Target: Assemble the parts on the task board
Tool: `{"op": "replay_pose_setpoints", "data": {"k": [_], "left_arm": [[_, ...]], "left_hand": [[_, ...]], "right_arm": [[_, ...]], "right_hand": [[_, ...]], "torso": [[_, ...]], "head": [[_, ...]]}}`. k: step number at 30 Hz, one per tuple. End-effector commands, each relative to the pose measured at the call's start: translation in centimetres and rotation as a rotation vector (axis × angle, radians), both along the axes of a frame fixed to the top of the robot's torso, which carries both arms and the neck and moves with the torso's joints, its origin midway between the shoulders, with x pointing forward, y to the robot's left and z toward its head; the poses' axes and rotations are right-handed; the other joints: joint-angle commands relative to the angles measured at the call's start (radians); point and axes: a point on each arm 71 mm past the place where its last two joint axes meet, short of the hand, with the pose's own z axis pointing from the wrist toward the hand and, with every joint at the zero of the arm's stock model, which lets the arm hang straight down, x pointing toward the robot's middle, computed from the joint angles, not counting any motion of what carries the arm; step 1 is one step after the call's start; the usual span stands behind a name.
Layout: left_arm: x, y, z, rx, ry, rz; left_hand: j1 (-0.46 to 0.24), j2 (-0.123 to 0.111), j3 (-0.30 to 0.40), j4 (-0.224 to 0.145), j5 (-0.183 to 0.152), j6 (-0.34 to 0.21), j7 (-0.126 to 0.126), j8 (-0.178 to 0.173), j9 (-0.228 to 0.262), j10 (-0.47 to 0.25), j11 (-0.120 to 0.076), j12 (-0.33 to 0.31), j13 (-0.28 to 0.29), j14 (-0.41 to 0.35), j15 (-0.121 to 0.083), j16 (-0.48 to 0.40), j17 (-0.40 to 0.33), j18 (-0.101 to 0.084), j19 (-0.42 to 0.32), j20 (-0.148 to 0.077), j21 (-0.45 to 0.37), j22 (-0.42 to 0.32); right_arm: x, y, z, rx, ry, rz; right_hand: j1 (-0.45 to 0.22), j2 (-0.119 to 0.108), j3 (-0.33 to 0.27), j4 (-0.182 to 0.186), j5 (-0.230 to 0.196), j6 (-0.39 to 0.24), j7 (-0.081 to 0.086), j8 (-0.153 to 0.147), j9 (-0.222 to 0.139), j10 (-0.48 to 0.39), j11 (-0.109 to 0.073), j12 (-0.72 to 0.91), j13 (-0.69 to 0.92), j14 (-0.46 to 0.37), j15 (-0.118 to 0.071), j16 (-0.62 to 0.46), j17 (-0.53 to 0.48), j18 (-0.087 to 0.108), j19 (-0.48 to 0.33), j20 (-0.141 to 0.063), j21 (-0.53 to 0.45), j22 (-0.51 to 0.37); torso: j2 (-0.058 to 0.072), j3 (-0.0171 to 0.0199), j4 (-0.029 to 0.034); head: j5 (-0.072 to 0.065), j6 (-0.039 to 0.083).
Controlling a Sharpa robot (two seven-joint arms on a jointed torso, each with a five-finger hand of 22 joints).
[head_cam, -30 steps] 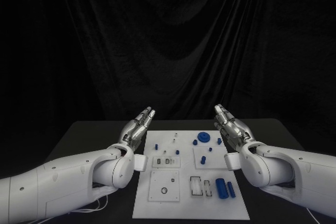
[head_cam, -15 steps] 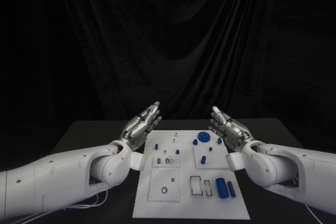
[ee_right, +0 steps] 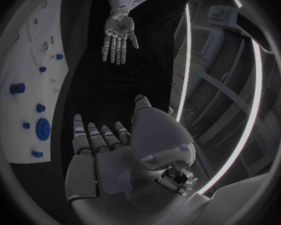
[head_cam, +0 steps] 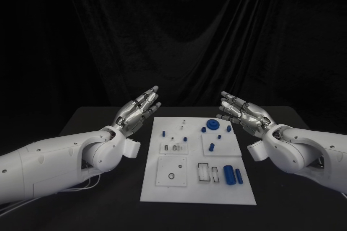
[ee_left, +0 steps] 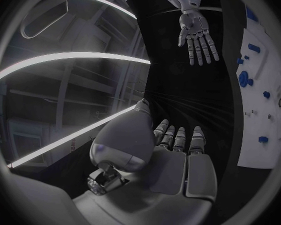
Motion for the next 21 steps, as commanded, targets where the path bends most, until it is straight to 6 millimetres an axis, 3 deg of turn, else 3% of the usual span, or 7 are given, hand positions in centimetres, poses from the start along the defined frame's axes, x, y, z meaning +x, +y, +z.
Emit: {"op": "replay_pose_setpoints", "data": {"k": [1, 6, 10, 13, 14, 16, 21], "left_arm": [[-0.3, 0.4, 0.9, -0.027, -0.117, -0.014], [-0.6, 1.3, 1.1, 0.028, -0.166, -0.015], [-0.8, 1.8, 1.1, 0.056, -0.19, -0.015], [-0.9, 2.1, 1.2, 0.066, -0.197, -0.014], [-0.9, 2.2, 1.2, 0.068, -0.198, -0.013], [-1.0, 2.4, 1.2, 0.073, -0.199, -0.009], [-1.2, 2.7, 1.2, 0.08, -0.198, -0.004]], "left_hand": [[0.032, 0.0, 0.008, 0.001, 0.004, 0.005, 0.016, 0.006, 0.002, 0.003, 0.021, 0.014, 0.003, 0.0, 0.005, -0.004, -0.001, 0.01, -0.001, 0.013, -0.006, -0.002], [0.056, -0.001, 0.006, 0.002, 0.004, 0.02, 0.022, 0.009, 0.004, 0.006, 0.031, 0.029, 0.005, 0.0, 0.013, -0.004, -0.001, 0.011, 0.005, 0.028, -0.001, 0.003], [0.067, -0.003, 0.004, 0.002, 0.004, 0.034, 0.028, 0.011, 0.006, 0.008, 0.035, 0.038, 0.006, 0.0, 0.02, -0.004, -0.001, 0.011, 0.009, 0.036, 0.002, 0.005], [0.08, -0.003, 0.004, 0.001, 0.004, 0.041, 0.031, 0.012, 0.006, 0.009, 0.04, 0.042, 0.006, 0.0, 0.027, -0.004, -0.001, 0.011, 0.012, 0.043, 0.005, 0.007], [0.084, -0.003, 0.004, 0.001, 0.004, 0.042, 0.032, 0.012, 0.006, 0.009, 0.04, 0.043, 0.006, 0.0, 0.029, -0.004, -0.001, 0.011, 0.012, 0.044, 0.005, 0.007], [0.091, -0.004, 0.005, 0.0, 0.004, 0.049, 0.033, 0.013, 0.007, 0.009, 0.039, 0.044, 0.006, 0.0, 0.03, -0.004, -0.001, 0.011, 0.012, 0.046, 0.005, 0.007], [0.103, -0.006, 0.005, 0.0, 0.004, 0.055, 0.033, 0.014, 0.008, 0.006, 0.032, 0.041, 0.005, 0.0, 0.032, -0.004, -0.001, 0.01, 0.01, 0.048, 0.004, 0.006]], "right_arm": [[-0.1, 0.0, 0.2, -0.262, -0.118, 0.05], [0.5, -0.4, 1.3, -0.58, -0.264, 0.082], [1.3, -0.3, 2.4, -0.861, -0.382, 0.128], [1.7, -0.1, 2.9, -1.056, -0.454, 0.159], [1.8, 0.1, 3.0, -1.109, -0.476, 0.166], [2.2, 0.3, 3.3, -1.212, -0.522, 0.179], [2.7, 0.9, 3.7, -1.391, -0.628, 0.189]], "right_hand": [[0.158, -0.026, 0.041, -0.1, 0.043, 0.065, 0.056, 0.016, 0.008, 0.108, 0.072, 0.18, 0.025, 0.548, 0.027, 0.173, 0.118, -0.016, 0.429, 0.012, 0.151, 0.053], [0.202, -0.053, 0.09, -0.137, 0.043, 0.177, 0.096, 0.038, 0.018, 0.242, 0.089, 0.29, 0.036, 0.731, -0.038, 0.239, 0.124, 0.02, 0.6, -0.016, 0.176, 0.052], [0.237, -0.101, 0.15, -0.177, 0.046, 0.293, 0.097, 0.06, 0.031, 0.418, 0.046, 0.334, 0.044, 1.013, -0.142, 0.368, 0.188, 0.015, 0.841, -0.127, 0.299, 0.112], [0.223, -0.134, 0.187, -0.175, 0.045, 0.339, 0.088, 0.058, 0.031, 0.51, 0.025, 0.307, 0.049, 1.07, -0.169, 0.446, 0.241, 0.016, 0.883, -0.152, 0.368, 0.163], [0.212, -0.145, 0.198, -0.168, 0.045, 0.504, 0.083, 0.098, 0.054, 0.559, 0.017, 0.297, 0.05, 1.09, -0.179, 0.48, 0.263, 0.016, 0.899, -0.161, 0.394, 0.183], [0.206, -0.156, 0.213, -0.163, 0.047, 0.613, 0.083, 0.126, 0.071, 0.604, 0.008, 0.284, 0.05, 1.114, -0.19, 0.521, 0.288, 0.017, 0.916, -0.17, 0.425, 0.206], [0.189, -0.213, 0.31, -0.129, 0.049, 0.663, 0.064, 0.095, 0.079, 0.739, -0.009, 0.187, 0.049, 1.103, -0.203, 0.689, 0.404, 0.017, 0.895, -0.194, 0.559, 0.33]], "torso": [[0.003, 0.0018, -0.0059], [0.014, 0.007, -0.0033], [0.021, 0.0084, -0.0065], [0.029, 0.0092, -0.0038], [0.031, 0.0094, -0.0021], [0.036, 0.0094, 0.0005], [0.049, 0.0107, 0.0007]], "head": [[0.011, -0.022], [0.013, -0.053], [0.019, -0.081], [0.014, -0.094], [0.011, -0.096], [0.003, -0.102], [-0.021, -0.11]]}}
